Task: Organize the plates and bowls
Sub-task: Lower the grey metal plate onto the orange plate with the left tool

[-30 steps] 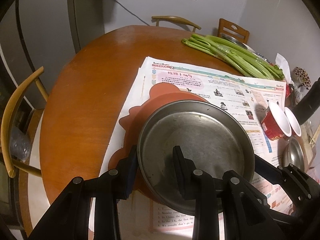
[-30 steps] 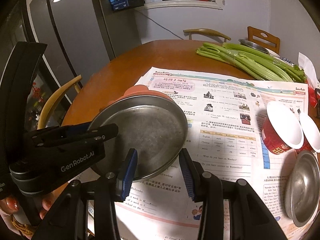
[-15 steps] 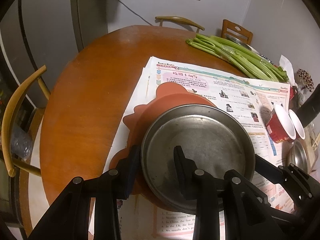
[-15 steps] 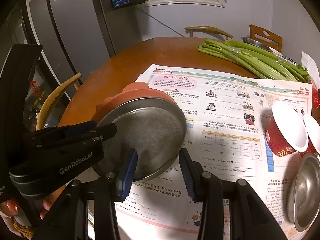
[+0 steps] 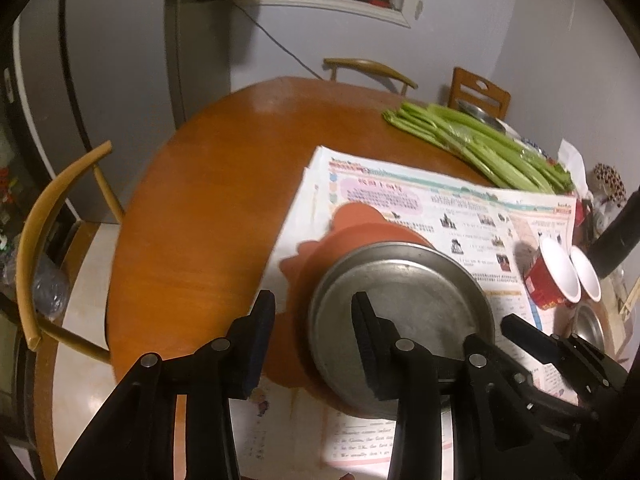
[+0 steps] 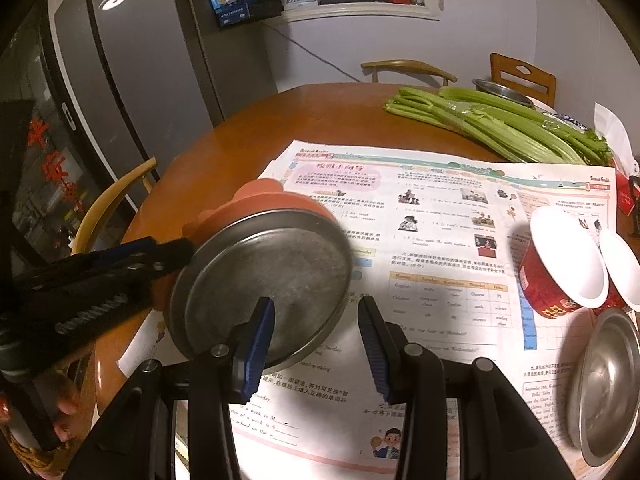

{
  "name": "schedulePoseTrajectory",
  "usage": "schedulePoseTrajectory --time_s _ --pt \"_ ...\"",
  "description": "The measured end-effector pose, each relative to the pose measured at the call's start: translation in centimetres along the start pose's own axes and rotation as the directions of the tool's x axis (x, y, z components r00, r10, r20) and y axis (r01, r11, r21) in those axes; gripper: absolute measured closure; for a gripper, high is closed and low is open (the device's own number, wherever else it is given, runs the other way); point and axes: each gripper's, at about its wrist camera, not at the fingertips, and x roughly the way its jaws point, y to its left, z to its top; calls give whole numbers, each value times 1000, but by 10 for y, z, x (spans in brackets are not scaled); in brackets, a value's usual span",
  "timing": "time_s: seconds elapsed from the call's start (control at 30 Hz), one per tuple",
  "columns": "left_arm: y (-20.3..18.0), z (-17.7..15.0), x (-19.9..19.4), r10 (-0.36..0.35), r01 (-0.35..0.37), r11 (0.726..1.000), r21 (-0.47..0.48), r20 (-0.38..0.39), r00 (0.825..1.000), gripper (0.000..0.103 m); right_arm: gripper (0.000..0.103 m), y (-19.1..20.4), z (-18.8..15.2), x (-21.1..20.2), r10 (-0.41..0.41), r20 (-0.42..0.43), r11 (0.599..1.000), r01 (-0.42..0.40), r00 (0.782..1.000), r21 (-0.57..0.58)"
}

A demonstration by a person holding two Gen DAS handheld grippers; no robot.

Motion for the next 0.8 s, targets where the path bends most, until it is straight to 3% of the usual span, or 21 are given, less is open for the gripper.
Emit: schedulePoseTrajectory --time_s 0.2,0.43,0.8 --pt "25 0 -6 -22 22 996 -82 6 1000 52 59 -12 2 -11 10 22 1000 -10 1000 19" --pt "45 -7 17 -134 122 973 -198 -50 990 52 59 -24 -8 -11 57 -20 997 -56 998 45" --pt "32 -5 47 -135 113 974 -195 -103 985 52 59 5 -7 12 95 -59 994 -98 994 -50"
